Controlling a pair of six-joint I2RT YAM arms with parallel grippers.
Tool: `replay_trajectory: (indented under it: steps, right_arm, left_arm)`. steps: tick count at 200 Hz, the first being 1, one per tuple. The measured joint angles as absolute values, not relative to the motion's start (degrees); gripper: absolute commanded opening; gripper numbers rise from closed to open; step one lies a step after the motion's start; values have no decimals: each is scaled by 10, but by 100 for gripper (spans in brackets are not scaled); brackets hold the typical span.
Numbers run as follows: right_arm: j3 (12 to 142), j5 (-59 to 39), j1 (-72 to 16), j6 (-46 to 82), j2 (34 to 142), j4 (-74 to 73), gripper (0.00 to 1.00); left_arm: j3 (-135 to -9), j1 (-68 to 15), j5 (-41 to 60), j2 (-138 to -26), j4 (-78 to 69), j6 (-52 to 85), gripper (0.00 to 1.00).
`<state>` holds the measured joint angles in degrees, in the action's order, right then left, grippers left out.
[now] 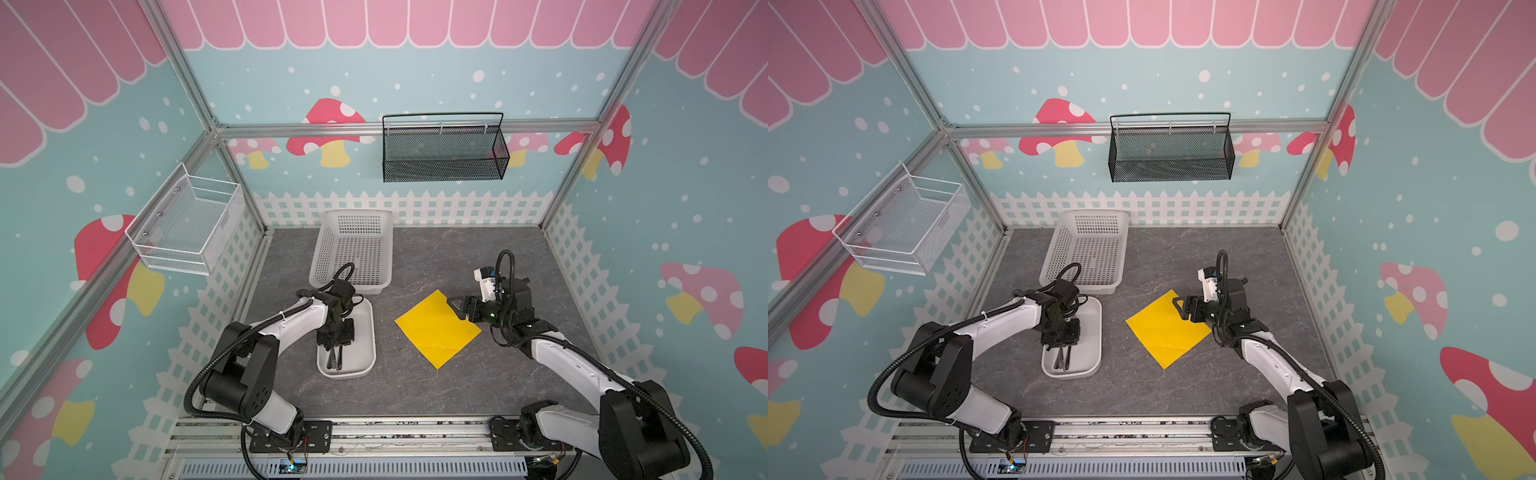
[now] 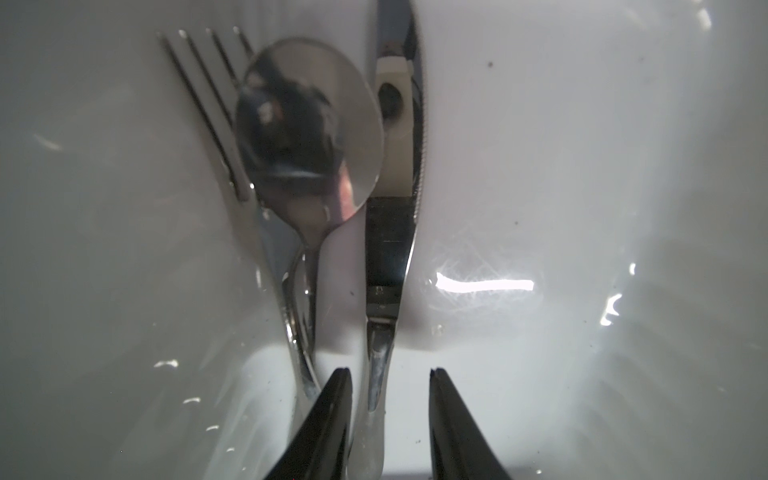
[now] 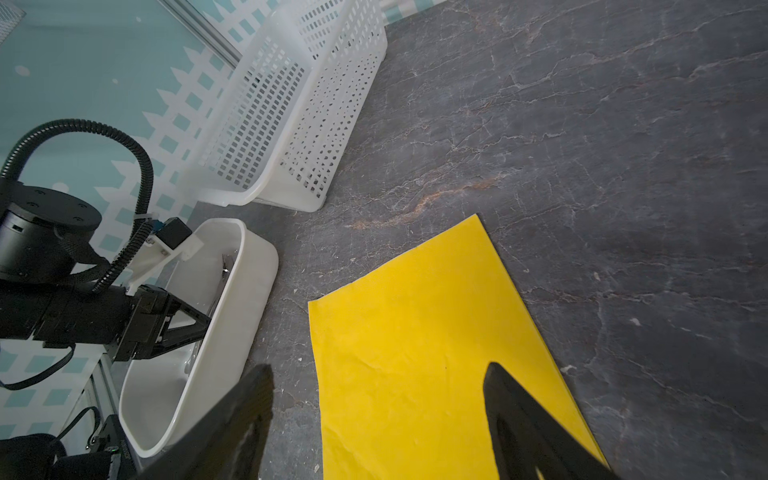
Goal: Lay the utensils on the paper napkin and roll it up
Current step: 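Lower the left gripper into the tray and close on the knife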
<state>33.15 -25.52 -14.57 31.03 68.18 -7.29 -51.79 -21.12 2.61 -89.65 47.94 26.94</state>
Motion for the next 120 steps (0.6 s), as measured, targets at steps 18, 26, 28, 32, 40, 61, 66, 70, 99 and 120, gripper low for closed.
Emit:
replay_trajectory:
  steps: [18, 26, 28, 32, 40, 61, 66, 70, 99, 120]
  right_arm:
    - [331, -244, -146, 314, 683, -68, 81]
    - [331, -239, -146, 315, 683, -66, 81]
    - [331, -237, -146, 316, 683, -66, 81]
    - [331, -235, -146, 316, 683, -65, 81]
    - [331, -231, -146, 317, 683, -64, 81]
    - [331, -222, -146, 319, 683, -63, 81]
    - [331, -220, -146, 319, 683, -63, 81]
    - [331, -218, -146, 319, 683, -63, 81]
    - [331, -207, -146, 320, 683, -58, 81]
    - [331, -200, -146, 320, 683, -53, 81]
  left_arm:
    - [-516, -213, 31, -902, 477, 267, 33]
    - [-514, -214, 32, -903, 477, 267, 33]
    - [-513, -214, 32, -903, 477, 267, 33]
    - [-512, -215, 33, -904, 477, 267, 33]
    - [-510, -216, 34, -906, 478, 267, 33]
    - [-509, -221, 37, -910, 477, 265, 33]
    - [-509, -222, 37, -911, 477, 265, 33]
    - [-509, -223, 38, -912, 477, 263, 32]
    - [-513, -243, 42, -921, 478, 251, 27]
    - [-527, -270, 44, -935, 479, 243, 23]
